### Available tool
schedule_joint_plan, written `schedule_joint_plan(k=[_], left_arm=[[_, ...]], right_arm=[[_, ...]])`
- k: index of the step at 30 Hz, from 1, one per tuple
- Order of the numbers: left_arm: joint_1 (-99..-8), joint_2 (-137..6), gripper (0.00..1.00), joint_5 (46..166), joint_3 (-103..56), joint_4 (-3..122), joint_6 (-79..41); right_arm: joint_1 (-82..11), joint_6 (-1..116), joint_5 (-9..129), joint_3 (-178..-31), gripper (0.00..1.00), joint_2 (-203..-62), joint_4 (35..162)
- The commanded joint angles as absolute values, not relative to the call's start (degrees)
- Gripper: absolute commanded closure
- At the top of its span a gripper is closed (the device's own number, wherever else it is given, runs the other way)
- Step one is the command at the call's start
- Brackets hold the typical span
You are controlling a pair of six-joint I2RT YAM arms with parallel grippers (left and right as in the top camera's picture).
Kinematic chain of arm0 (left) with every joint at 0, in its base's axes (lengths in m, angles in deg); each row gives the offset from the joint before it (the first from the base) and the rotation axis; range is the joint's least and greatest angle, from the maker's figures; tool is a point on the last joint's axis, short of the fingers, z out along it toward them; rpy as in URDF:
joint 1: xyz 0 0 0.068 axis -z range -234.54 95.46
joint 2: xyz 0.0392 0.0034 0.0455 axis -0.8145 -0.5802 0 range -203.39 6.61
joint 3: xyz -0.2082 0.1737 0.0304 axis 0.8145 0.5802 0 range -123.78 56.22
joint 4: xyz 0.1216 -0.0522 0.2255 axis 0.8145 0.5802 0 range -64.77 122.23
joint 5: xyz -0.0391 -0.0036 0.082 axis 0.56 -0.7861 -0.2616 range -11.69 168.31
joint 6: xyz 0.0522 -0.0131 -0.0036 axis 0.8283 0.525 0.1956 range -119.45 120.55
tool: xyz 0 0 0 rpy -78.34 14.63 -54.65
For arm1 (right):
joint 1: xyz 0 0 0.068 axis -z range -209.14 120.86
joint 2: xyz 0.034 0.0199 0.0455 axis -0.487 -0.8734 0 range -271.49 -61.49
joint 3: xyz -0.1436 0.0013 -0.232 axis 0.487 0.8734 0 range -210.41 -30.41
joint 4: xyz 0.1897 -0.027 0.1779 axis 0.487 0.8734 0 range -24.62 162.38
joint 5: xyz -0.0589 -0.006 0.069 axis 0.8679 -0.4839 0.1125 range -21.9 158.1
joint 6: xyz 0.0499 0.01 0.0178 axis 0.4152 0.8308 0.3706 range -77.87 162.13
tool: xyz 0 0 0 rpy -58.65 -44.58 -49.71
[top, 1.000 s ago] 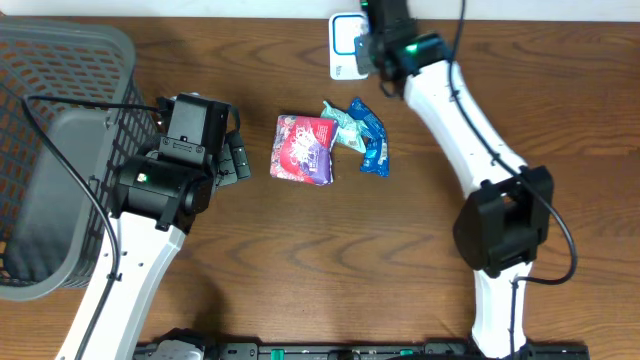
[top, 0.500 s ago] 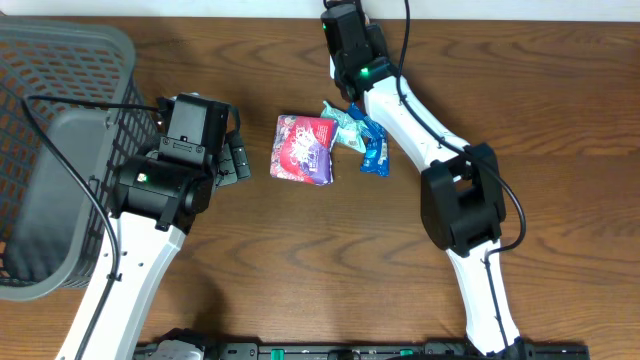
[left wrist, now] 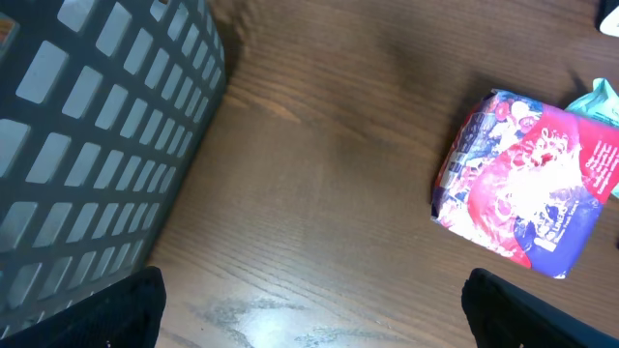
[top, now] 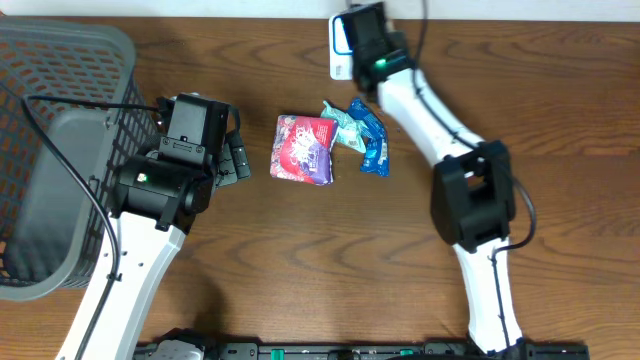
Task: Scan the item barcode
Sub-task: 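Carry the tissue pack to the right edge and release it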
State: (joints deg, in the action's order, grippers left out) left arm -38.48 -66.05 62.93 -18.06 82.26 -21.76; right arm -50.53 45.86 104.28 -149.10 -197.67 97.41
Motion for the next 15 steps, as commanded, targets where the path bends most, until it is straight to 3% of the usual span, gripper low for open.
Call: schedule_joint_plan(k=[1,9,15], left_arm=[[-38.7,-66.2,0.02,62.2,-17.9,82.5,-22.1],[-38.7,-66.2,0.02,62.2,-17.9,82.5,-22.1],[-38.7,-66.2,0.02,62.2,-17.9,82.5,-22.1]], right_arm=[[-42.4,52.9,103.5,-150.8,0.99,-192.0,102.4],[-23.6,53.4,96.9,-150.6,0.99,-191.5,117.4],[-13.2,51.2,96.9,-150.6,0.99,-191.6,119.5]])
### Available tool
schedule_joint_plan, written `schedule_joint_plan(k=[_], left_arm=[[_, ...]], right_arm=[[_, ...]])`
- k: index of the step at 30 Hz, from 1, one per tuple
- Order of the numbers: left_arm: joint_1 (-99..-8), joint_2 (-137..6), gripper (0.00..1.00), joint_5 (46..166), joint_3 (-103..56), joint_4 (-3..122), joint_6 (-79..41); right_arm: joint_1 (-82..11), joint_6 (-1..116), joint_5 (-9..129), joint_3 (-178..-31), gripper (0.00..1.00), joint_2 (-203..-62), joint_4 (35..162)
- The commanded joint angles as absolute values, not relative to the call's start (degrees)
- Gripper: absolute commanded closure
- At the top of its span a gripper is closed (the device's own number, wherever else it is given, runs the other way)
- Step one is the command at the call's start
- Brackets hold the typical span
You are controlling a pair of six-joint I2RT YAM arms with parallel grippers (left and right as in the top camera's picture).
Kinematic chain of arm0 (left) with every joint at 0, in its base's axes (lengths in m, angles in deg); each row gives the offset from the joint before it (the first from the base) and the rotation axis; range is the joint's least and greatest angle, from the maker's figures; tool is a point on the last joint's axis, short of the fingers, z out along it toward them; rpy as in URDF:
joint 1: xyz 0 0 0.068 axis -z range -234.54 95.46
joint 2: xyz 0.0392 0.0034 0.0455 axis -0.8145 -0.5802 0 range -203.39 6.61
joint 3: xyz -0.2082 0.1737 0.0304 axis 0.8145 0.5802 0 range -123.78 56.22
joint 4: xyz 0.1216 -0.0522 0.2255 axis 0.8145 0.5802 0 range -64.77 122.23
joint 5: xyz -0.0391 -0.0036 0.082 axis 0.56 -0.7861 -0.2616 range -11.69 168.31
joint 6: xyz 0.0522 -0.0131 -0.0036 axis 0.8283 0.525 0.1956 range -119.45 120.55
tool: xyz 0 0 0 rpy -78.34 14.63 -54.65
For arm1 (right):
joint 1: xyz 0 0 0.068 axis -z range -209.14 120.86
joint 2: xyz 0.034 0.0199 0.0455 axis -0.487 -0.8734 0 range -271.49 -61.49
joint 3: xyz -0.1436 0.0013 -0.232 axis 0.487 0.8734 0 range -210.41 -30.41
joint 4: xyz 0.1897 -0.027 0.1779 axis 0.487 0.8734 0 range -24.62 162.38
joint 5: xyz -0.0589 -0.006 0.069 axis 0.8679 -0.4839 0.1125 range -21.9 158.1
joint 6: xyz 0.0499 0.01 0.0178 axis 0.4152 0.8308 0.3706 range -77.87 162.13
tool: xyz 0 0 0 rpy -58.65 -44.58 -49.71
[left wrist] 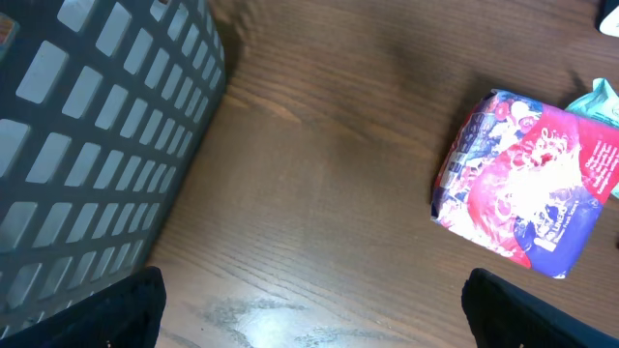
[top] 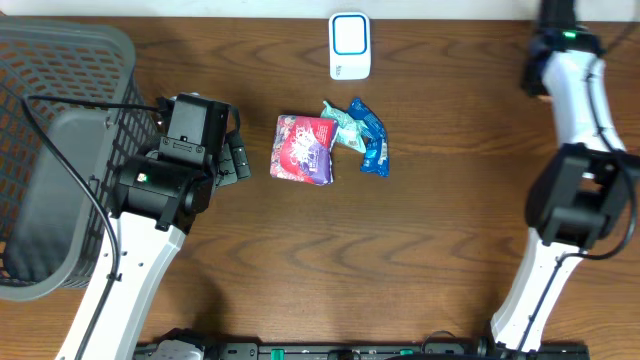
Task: Scan the item barcode
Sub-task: 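Carry the tissue pack to the right edge and release it, then reach the right gripper to the blue Oreo packet and grasp it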
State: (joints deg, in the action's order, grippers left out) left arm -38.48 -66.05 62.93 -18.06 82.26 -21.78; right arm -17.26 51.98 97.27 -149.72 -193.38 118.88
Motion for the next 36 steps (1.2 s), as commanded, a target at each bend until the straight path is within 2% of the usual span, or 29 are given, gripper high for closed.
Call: schedule_joint_plan(k=[1,4,5,6,7,8,14,21,30,36], left_arm=[[-38.7,-66.2,0.02,62.2,-17.9,82.5,-22.1],[-38.7,-66.2,0.02,62.2,-17.9,82.5,-22.1],[-38.7,-66.2,0.02,62.2,-17.9,82.5,-22.1],[-38.7,-66.2,0.02,62.2,-17.9,82.5,-22.1],[-38.7,-66.2,0.02,62.2,-17.9,82.5,-22.1],[-38.7,-66.2,0.02,62.2,-17.9,82.5,-22.1],[-38.7,-66.2,0.02,62.2,-17.9,82.5,-22.1],[-38.7,-66.2,0.02,62.2,-17.9,82.5,-22.1],[-38.7,-66.2,0.02,62.2,-17.9,82.5,-22.1],[-38.7,-66.2,0.02,62.2,-17.9,82.5,-22.1]], right_arm=[[-11.7,51.3,96.9,-150.6,0.99,-191.6,119.5],[-6.7,51.3,94.9,-150.6,0.99,-191.7,118.9],[-5.7,51.3,93.1,-150.6,0.92,-191.7,118.6],[-4.5,51.3,90.6,-150.6,0.78,-191.8,118.3],[-2.7,51.3,85.8,-150.6,0.13,-191.9,118.1],[-1.7,51.3,82.9,-150.6,0.01,-191.9,118.1],[0.3,51.3,68.1,-149.6,0.01,-191.9,118.1],[-2.2,51.3,54.7,-149.4,0.01,-191.9,121.5],[-10.3,51.3,52.2,-149.4,0.01,-191.9,128.8],[-19.6,48.7,49.0,-148.4,0.02,-191.9,132.7]])
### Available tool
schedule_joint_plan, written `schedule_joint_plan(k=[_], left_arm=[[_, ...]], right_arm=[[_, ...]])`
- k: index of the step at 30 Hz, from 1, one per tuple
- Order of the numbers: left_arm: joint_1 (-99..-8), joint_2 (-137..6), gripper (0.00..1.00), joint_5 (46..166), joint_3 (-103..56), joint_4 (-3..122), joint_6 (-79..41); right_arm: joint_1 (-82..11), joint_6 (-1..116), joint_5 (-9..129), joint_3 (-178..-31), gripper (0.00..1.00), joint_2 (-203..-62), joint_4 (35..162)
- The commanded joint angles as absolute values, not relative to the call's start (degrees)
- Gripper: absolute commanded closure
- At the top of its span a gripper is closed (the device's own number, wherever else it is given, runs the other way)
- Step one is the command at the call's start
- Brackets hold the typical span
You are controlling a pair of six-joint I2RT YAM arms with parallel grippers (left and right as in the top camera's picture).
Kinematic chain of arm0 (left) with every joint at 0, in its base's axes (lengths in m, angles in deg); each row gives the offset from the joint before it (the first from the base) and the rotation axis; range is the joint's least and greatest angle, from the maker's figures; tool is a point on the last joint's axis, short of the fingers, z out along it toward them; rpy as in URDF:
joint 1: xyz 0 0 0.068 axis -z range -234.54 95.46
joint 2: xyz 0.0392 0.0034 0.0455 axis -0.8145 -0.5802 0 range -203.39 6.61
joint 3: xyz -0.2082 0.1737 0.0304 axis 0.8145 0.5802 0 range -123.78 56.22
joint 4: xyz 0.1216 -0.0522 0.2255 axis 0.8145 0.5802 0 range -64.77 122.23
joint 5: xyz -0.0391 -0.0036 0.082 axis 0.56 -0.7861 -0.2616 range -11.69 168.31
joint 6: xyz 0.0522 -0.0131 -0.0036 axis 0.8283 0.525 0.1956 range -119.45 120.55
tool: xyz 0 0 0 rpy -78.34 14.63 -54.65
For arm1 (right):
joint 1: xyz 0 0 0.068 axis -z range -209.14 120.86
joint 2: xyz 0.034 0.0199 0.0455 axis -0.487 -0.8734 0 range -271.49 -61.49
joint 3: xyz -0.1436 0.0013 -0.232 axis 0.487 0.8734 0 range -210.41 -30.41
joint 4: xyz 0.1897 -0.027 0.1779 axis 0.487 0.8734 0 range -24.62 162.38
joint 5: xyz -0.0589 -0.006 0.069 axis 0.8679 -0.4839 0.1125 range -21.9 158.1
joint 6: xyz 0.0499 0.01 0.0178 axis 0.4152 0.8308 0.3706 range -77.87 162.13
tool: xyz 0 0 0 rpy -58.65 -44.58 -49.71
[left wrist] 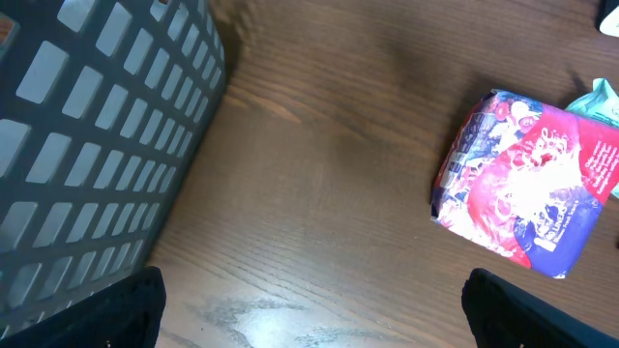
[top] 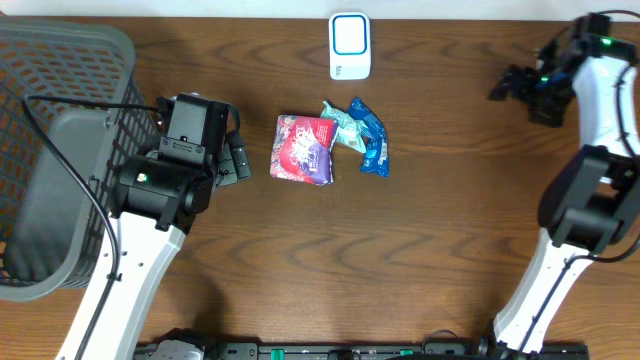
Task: Scan the item barcode
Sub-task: 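Reach the right gripper to the blue Oreo packet and grasp it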
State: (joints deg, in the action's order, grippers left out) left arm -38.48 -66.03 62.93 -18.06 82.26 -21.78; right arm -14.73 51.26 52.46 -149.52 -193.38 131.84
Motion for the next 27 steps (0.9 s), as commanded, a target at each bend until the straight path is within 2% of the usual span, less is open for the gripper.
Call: schedule_joint_plan(k=[1,4,8,18,23,25,27], left_arm=[[-38.7,-66.2,0.02,62.2,-17.9,82.5,-22.1],[-38.7,-66.2,0.02,62.2,-17.9,82.5,-22.1],[-38.7,-66.2,0.02,62.2,-17.9,82.5,-22.1],[-38.7,-66.2,0.02,62.2,-17.9,82.5,-22.1],[-38.7,-66.2,0.02,62.2,-17.9,82.5,-22.1],[-38.7,-66.2,0.02,62.2,-17.9,82.5,-22.1],[-38.7,-66.2,0.02,62.2,-17.9,82.5,-22.1]], right_arm=[[-21.0,48.7,48.5,-147.9,0.02,-191.9,132.7],[-25.9,48.7,48.5,-146.0,0.08,-191.9,131.8],[-31.5,49.0,48.5,-141.8,0.27,-191.9,127.9],[-40.5,51.8,48.5,-132.5,0.37,-191.9,117.0],[-43.1,51.7,48.5,-132.6,0.59,-191.9,116.5],[-43.1,51.8,48.5,-132.7,0.63,-191.8,117.1],[-42.7,51.8,48.4,-132.9,0.62,-191.3,118.2]])
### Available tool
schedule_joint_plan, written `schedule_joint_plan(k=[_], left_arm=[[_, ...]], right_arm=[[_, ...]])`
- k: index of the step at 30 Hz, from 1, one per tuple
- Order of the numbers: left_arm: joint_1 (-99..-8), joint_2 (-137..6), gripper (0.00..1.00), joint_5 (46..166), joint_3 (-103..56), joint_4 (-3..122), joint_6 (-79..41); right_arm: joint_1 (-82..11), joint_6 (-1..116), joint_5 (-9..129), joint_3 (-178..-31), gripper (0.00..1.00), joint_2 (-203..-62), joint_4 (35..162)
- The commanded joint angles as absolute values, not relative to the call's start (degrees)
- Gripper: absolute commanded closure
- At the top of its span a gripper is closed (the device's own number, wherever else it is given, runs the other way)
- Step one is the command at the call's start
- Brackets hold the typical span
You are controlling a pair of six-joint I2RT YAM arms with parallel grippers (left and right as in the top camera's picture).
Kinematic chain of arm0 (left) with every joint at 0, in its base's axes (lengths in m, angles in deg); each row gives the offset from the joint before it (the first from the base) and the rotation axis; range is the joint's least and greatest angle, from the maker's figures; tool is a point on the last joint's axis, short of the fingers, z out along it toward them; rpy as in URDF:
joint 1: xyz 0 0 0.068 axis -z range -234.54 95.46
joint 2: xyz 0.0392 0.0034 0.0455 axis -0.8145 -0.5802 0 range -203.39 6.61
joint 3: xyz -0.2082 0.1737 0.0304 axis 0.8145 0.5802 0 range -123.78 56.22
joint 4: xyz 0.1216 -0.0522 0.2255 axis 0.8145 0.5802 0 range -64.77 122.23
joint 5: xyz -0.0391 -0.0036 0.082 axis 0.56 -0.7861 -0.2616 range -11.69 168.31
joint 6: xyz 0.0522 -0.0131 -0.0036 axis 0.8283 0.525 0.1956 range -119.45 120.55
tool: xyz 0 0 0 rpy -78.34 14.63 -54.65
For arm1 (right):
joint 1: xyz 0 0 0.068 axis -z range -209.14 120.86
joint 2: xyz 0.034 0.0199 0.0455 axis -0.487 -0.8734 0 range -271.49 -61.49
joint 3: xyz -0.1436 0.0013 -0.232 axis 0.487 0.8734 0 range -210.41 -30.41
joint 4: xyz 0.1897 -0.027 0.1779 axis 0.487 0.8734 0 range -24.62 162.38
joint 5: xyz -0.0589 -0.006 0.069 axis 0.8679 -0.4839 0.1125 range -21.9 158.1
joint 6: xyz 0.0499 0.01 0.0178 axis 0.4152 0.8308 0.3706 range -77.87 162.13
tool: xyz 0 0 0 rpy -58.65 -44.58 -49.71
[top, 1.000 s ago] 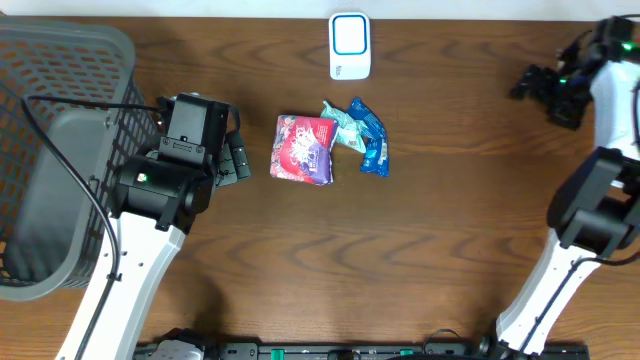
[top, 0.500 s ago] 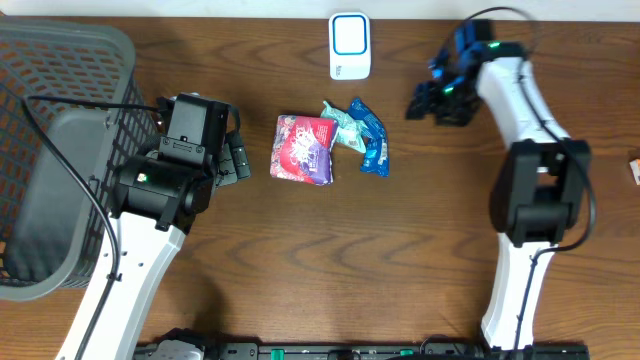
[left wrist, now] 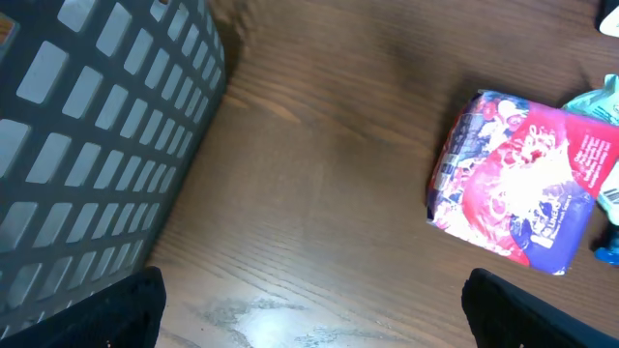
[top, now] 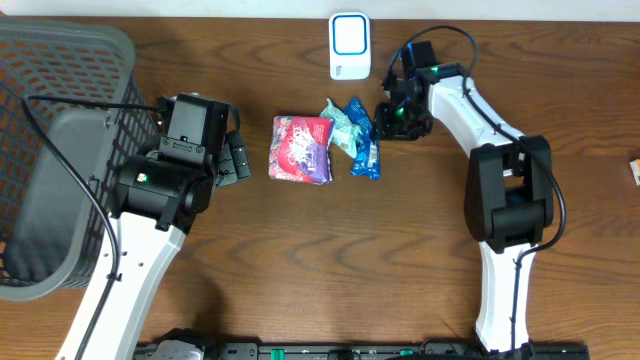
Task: Scan the item barcode
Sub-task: 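Reach the right gripper to the blue Oreo packet and grasp it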
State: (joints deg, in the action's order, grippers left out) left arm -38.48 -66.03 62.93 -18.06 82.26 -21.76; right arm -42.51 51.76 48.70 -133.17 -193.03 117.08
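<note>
The white and blue scanner (top: 349, 45) lies at the back middle of the table. In front of it sit a red and purple packet (top: 302, 148) (left wrist: 517, 193), a teal packet (top: 341, 124) and a blue packet (top: 364, 146) in a cluster. My right gripper (top: 393, 113) sits right against the blue packet's right end; its jaws are too dark to read. Left of the red packet my left gripper (top: 236, 160) (left wrist: 309, 314) is open with bare wood between its fingers, well short of the packet.
A large grey mesh basket (top: 50, 150) (left wrist: 87, 145) fills the left side, close behind my left arm. A small white and orange thing (top: 636, 170) shows at the right edge of the table.
My right gripper was out at the far right of the table and is now at the blue packet's right end. The packets have shifted slightly to the left. My left arm has not moved.
My right gripper was first over the scanner at the back. Then it was at the far right back corner, then still at the far right. Now it is beside the blue packet, and the cluster has shifted a little left. My left gripper stayed open throughout.
</note>
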Motion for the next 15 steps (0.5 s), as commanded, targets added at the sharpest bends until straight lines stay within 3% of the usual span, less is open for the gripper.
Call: schedule_joint_plan(k=[1,4,15], left_arm=[[-38.7,-66.2,0.02,62.2,-17.9,82.5,-22.1],[-38.7,-66.2,0.02,62.2,-17.9,82.5,-22.1],[-38.7,-66.2,0.02,62.2,-17.9,82.5,-22.1]], right_arm=[[-42.5,52.0,48.3,-133.1,0.59,-190.7,118.9],[-42.1,52.0,48.0,-133.6,0.51,-188.1,119.9],[-46.0,51.5,48.4,-133.7,0.49,-179.9,121.7]])
